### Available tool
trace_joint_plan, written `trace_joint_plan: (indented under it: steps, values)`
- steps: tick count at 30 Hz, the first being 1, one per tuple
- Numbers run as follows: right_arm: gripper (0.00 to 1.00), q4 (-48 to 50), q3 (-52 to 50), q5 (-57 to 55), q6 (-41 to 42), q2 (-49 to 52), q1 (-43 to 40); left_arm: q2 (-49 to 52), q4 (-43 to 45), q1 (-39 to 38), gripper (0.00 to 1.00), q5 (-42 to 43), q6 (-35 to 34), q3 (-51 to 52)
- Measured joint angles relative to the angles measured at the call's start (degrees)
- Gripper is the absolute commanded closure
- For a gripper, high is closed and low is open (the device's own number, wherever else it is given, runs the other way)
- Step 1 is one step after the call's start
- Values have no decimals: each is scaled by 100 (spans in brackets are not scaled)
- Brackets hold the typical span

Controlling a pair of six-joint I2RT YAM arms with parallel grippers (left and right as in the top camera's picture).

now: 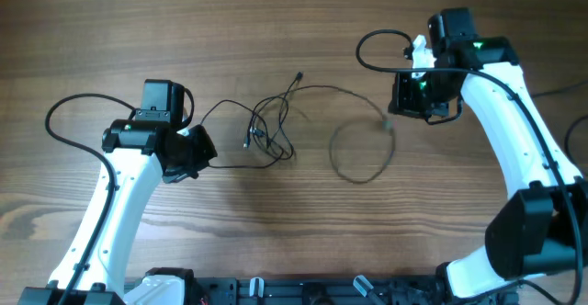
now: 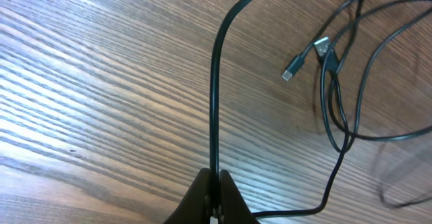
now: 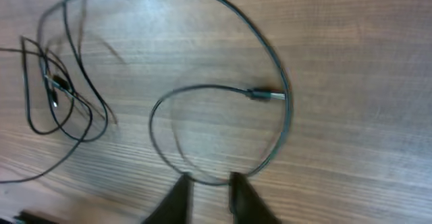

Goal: Untangle cables

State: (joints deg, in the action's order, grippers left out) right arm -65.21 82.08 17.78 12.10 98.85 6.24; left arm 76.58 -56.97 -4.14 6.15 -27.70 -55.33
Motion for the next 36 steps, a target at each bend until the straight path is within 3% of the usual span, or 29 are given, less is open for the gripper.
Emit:
trace_joint_plan:
  steps: [3,7,17,26,36]
  values:
    - [36,-42,-15,37,-24,87,33,0,44,0,96,-57,0,0]
    - [36,157,-22,127,0,116,160,0,57,0,96,-79,0,0]
    - [34,1808,-22,229,308,232,988,4,81,0,96,-79,0,0]
    - [32,3195,-22,275,1991,1102,1725,4,79,0,96,-76,0,0]
    - [34,3851,-22,280,4400,1991,1987,4,79,0,96,-76,0,0]
